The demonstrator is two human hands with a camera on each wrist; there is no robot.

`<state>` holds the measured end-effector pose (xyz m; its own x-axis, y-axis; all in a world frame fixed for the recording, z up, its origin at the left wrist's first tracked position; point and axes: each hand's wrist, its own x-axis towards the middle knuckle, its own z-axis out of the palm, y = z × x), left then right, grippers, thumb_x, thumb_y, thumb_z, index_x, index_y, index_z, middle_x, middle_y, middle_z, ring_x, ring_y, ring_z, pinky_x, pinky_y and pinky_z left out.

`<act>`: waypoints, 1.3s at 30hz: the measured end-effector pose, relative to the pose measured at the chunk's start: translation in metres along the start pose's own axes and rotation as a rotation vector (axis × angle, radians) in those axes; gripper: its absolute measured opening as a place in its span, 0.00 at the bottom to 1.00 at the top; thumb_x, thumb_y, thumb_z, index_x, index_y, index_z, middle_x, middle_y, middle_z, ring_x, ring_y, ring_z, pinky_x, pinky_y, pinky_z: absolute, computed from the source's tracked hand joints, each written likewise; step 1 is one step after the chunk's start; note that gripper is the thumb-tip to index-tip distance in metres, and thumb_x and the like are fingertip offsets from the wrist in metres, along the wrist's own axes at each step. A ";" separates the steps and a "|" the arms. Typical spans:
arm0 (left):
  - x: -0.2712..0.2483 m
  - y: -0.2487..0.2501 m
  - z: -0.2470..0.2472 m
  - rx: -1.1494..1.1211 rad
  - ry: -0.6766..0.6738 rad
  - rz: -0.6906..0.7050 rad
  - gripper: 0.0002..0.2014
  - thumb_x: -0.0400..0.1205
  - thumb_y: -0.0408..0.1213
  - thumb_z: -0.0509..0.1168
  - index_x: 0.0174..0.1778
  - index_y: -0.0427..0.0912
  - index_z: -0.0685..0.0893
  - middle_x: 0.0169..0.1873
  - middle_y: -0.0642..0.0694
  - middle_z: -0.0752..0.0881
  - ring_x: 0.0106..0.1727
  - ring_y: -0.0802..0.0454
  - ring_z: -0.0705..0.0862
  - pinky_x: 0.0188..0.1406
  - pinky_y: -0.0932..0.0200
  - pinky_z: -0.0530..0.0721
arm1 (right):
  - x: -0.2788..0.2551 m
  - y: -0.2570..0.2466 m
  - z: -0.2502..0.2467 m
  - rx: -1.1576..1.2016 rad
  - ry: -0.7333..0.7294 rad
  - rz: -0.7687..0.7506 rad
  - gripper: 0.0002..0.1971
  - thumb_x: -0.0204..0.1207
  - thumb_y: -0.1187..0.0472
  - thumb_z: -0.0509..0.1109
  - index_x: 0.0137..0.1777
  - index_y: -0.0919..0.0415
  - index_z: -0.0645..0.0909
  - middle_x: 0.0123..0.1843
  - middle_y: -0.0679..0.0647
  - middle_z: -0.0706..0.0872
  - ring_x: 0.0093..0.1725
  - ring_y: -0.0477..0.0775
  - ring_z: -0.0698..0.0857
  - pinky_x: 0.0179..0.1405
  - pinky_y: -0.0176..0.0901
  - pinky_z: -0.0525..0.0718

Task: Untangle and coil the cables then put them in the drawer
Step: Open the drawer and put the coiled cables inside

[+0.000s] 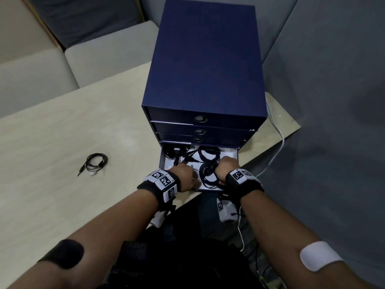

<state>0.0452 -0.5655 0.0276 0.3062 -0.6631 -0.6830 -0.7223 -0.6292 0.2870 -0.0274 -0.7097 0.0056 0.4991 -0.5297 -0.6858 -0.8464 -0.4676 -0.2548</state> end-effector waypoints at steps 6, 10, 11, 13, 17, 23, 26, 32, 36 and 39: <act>-0.003 -0.006 -0.002 -0.245 0.177 0.026 0.15 0.84 0.38 0.58 0.63 0.45 0.84 0.60 0.41 0.85 0.61 0.44 0.82 0.61 0.56 0.80 | -0.007 0.004 -0.009 -0.128 0.129 -0.170 0.14 0.79 0.66 0.62 0.64 0.64 0.79 0.61 0.61 0.82 0.61 0.63 0.81 0.56 0.46 0.79; -0.005 -0.012 -0.001 -0.314 0.237 0.037 0.15 0.84 0.38 0.58 0.64 0.49 0.84 0.61 0.44 0.85 0.61 0.47 0.82 0.60 0.60 0.78 | -0.002 0.008 -0.004 -0.071 0.108 -0.228 0.13 0.80 0.66 0.64 0.60 0.58 0.85 0.62 0.57 0.84 0.58 0.59 0.84 0.60 0.46 0.82; -0.005 -0.015 0.000 -0.332 0.249 0.037 0.15 0.84 0.38 0.58 0.63 0.50 0.84 0.61 0.45 0.85 0.60 0.47 0.82 0.59 0.61 0.78 | -0.003 0.009 -0.005 -0.069 0.100 -0.226 0.14 0.80 0.66 0.63 0.61 0.57 0.85 0.63 0.57 0.84 0.59 0.60 0.83 0.62 0.46 0.81; -0.009 -0.021 0.000 -0.380 0.282 0.020 0.14 0.84 0.38 0.59 0.62 0.50 0.84 0.59 0.45 0.86 0.56 0.48 0.84 0.56 0.62 0.79 | -0.006 0.011 -0.012 -0.034 0.139 -0.204 0.17 0.79 0.67 0.62 0.62 0.53 0.85 0.64 0.58 0.83 0.59 0.60 0.83 0.61 0.44 0.81; -0.022 -0.038 -0.003 -0.493 0.430 0.005 0.12 0.84 0.36 0.60 0.61 0.46 0.85 0.54 0.48 0.87 0.52 0.52 0.84 0.52 0.64 0.76 | -0.012 -0.002 -0.028 0.076 0.214 -0.210 0.14 0.75 0.69 0.60 0.46 0.52 0.84 0.50 0.56 0.88 0.47 0.58 0.85 0.46 0.42 0.83; -0.056 -0.094 0.000 -0.748 0.647 -0.115 0.10 0.82 0.33 0.62 0.52 0.48 0.87 0.47 0.49 0.89 0.49 0.52 0.85 0.51 0.62 0.80 | -0.032 -0.071 -0.012 0.082 0.095 -0.418 0.06 0.77 0.60 0.66 0.43 0.51 0.85 0.43 0.51 0.88 0.43 0.53 0.87 0.42 0.41 0.84; -0.075 -0.129 0.004 -0.861 0.789 -0.174 0.09 0.82 0.30 0.63 0.50 0.44 0.87 0.44 0.50 0.89 0.45 0.55 0.85 0.43 0.76 0.77 | -0.042 -0.117 0.012 0.094 0.008 -0.514 0.03 0.76 0.58 0.70 0.43 0.52 0.85 0.40 0.51 0.89 0.38 0.52 0.86 0.41 0.41 0.84; -0.111 -0.220 0.024 -1.002 0.890 -0.401 0.09 0.81 0.29 0.62 0.48 0.45 0.87 0.41 0.45 0.88 0.41 0.50 0.85 0.33 0.76 0.76 | -0.054 -0.203 0.074 0.090 -0.144 -0.530 0.03 0.75 0.57 0.72 0.41 0.52 0.85 0.40 0.51 0.86 0.42 0.58 0.87 0.47 0.52 0.89; -0.117 -0.268 0.038 -0.982 0.863 -0.523 0.11 0.81 0.31 0.63 0.56 0.43 0.87 0.51 0.43 0.88 0.46 0.49 0.84 0.48 0.62 0.78 | -0.050 -0.246 0.107 0.036 -0.160 -0.518 0.05 0.74 0.56 0.71 0.38 0.51 0.83 0.41 0.53 0.87 0.39 0.60 0.88 0.47 0.55 0.88; -0.116 -0.292 0.043 -0.959 0.758 -0.540 0.14 0.81 0.33 0.63 0.62 0.43 0.85 0.59 0.44 0.86 0.52 0.50 0.84 0.57 0.60 0.79 | -0.041 -0.269 0.130 0.068 -0.155 -0.455 0.04 0.74 0.54 0.72 0.39 0.52 0.81 0.44 0.56 0.88 0.38 0.63 0.89 0.40 0.57 0.90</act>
<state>0.1942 -0.2875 -0.0055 0.9058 -0.1059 -0.4102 0.2202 -0.7095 0.6694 0.1560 -0.4699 0.0138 0.7922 -0.1686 -0.5865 -0.5617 -0.5771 -0.5928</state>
